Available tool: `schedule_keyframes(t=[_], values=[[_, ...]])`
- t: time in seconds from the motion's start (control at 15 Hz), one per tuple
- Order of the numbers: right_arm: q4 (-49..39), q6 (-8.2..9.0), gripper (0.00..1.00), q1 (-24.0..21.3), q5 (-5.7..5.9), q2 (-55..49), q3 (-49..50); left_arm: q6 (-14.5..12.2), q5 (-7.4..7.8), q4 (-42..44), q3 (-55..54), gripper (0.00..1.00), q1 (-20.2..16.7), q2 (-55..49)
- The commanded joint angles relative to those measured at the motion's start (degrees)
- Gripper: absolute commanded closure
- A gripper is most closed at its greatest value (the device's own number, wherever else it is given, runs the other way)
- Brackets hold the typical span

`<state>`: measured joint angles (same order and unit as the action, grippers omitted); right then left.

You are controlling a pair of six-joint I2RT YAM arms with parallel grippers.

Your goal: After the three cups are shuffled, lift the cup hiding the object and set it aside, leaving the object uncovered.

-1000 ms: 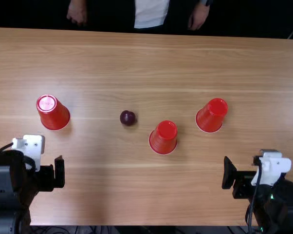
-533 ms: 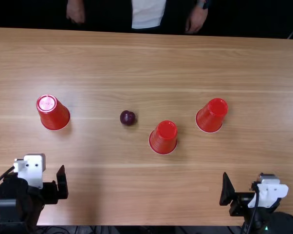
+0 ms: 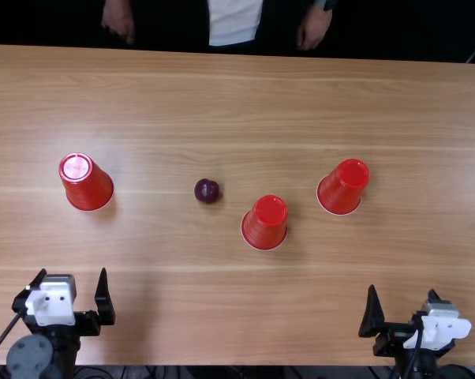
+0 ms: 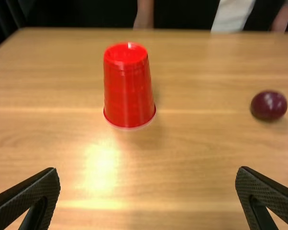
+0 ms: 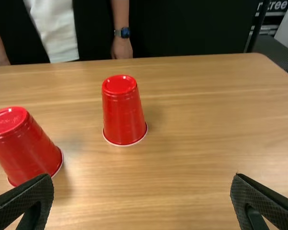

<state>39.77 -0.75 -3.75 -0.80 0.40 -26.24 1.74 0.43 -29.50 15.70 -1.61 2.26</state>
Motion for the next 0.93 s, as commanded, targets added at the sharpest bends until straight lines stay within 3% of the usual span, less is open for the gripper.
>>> schedule_keyframes(t=[0.0, 0.13, 0.4, 0.47, 0.6, 0.67, 0.8, 0.87], values=[[-2.5, -0.72, 0.00, -0.5, 0.27, -0.4, -0.2, 0.3, 0.10, 0.8, -2.2, 0.00, -0.7, -2.3], [-12.7, -2.30, 0.00, -0.6, 0.27, -0.4, 0.7, 0.1, 0.00, 6.6, -3.6, 0.00, -0.8, -2.3], [-31.6, -2.30, 0.00, -0.6, -0.36, -0.4, 9.2, -0.3, 0.21, 29.9, -13.6, 0.00, -0.8, -2.3], [-35.0, -2.20, 0.00, -0.6, -0.47, -0.4, 11.9, -0.3, 1.05, 33.7, -15.3, 0.00, -0.8, -2.3], [-39.8, -1.88, 0.00, -0.6, -0.78, -0.4, 16.3, -0.3, 4.43, 34.2, -15.7, 0.00, -0.8, -2.3], [-40.8, -1.88, 0.00, -0.6, -1.21, -0.4, 18.6, -0.5, 4.64, 33.7, -15.7, 0.00, -0.8, -2.3], [-41.0, -1.67, 0.00, -0.6, -3.53, -0.4, 22.5, -0.6, 4.64, 28.7, -15.7, 0.00, -0.8, -2.3], [-41.0, -1.57, 0.00, -0.6, -3.53, -0.4, 24.2, -0.7, 4.74, 25.0, -15.7, 0.00, -0.7, -2.3]])
